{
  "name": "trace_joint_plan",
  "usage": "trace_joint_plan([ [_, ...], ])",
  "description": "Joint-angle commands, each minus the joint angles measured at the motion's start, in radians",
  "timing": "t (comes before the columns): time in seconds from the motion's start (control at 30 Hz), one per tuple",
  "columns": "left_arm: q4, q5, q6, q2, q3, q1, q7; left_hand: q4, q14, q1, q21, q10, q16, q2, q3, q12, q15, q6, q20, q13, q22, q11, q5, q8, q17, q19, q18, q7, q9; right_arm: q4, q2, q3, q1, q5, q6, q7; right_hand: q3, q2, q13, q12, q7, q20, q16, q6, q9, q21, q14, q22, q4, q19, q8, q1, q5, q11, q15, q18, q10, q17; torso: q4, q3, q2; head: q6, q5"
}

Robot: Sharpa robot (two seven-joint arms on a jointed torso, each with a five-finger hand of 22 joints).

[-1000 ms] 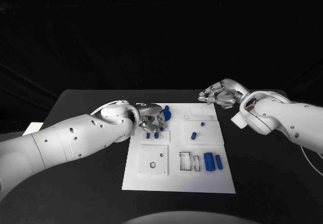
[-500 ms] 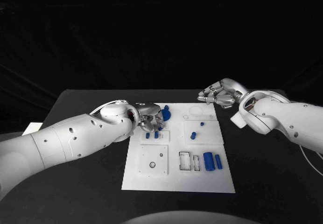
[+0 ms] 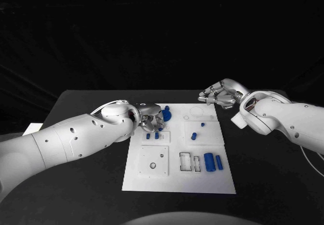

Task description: Assemble the parts on the task board

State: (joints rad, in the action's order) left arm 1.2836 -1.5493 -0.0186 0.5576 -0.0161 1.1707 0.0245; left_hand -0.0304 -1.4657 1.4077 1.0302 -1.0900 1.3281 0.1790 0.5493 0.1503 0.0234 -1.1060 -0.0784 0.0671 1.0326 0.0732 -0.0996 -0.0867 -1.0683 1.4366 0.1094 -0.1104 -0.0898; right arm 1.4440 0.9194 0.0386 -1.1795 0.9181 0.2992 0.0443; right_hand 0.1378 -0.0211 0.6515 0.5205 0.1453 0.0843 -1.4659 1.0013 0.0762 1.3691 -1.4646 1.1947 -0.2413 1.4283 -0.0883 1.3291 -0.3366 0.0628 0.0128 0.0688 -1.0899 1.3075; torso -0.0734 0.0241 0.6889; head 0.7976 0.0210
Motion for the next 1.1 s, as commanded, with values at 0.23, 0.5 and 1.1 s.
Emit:
trace_joint_plan([
  [0.23, -0.007, -0.008, 0.035, -0.01, -0.004, 0.0, 0.01, -0.003, -0.013, -0.007, 0.006, 0.0, 0.007, -0.004, 0.009, -0.002, -0.008, 0.001, 0.0, -0.001, 0.002, 0.005, -0.005, 0.006, 0.001, 0.008, 0.006, -0.004, 0.002, 0.003, 0.0, 0.0, 0.001, 0.002, 0.0, 0.01, 0.007, -0.006, -0.001, -0.006, 0.001, 0.0, 0.005, 0.005, -0.002, -0.006, -0.074, -0.001, -0.001, -0.005, 0.004, 0.003, -0.001, 0.0, 0.004, 0.007, -0.005, 0.123, -0.0004, -0.0004, 0.001, 0.002, 0.002],
  [0.5, -0.014, -0.008, 0.023, -0.017, -0.008, 0.0, 0.015, -0.004, -0.012, -0.017, 0.003, 0.003, 0.007, 0.002, 0.014, -0.003, -0.011, 0.019, -0.002, 0.0, 0.002, 0.009, -0.003, 0.018, 0.004, 0.008, 0.006, -0.011, 0.01, 0.004, 0.001, 0.0, 0.001, 0.002, 0.001, 0.01, 0.007, -0.006, -0.001, -0.006, 0.001, 0.0, 0.005, 0.005, -0.002, -0.006, -0.074, -0.001, -0.001, -0.005, 0.004, 0.003, -0.001, 0.0, 0.004, 0.007, -0.005, 0.123, 0.0004, -0.0003, 0.001, 0.002, 0.003],
  [1.1, -0.016, -0.006, -0.032, -0.017, -0.009, 0.0, 0.03, 0.006, -0.013, -0.046, 0.009, -0.003, 0.008, 0.012, 0.003, 0.003, -0.015, 0.03, -0.007, 0.003, 0.009, 0.011, 0.0, 0.02, 0.009, 0.015, 0.005, -0.016, 0.019, 0.003, -0.001, 0.0, 0.001, 0.002, 0.002, 0.012, 0.008, -0.005, -0.005, -0.009, 0.001, 0.0, 0.008, 0.004, -0.002, -0.008, -0.073, -0.005, -0.001, -0.006, 0.004, 0.003, -0.001, 0.0, 0.003, 0.008, -0.007, 0.12, -0.0001, 0.0006, 0.0, 0.002, 0.004],
])
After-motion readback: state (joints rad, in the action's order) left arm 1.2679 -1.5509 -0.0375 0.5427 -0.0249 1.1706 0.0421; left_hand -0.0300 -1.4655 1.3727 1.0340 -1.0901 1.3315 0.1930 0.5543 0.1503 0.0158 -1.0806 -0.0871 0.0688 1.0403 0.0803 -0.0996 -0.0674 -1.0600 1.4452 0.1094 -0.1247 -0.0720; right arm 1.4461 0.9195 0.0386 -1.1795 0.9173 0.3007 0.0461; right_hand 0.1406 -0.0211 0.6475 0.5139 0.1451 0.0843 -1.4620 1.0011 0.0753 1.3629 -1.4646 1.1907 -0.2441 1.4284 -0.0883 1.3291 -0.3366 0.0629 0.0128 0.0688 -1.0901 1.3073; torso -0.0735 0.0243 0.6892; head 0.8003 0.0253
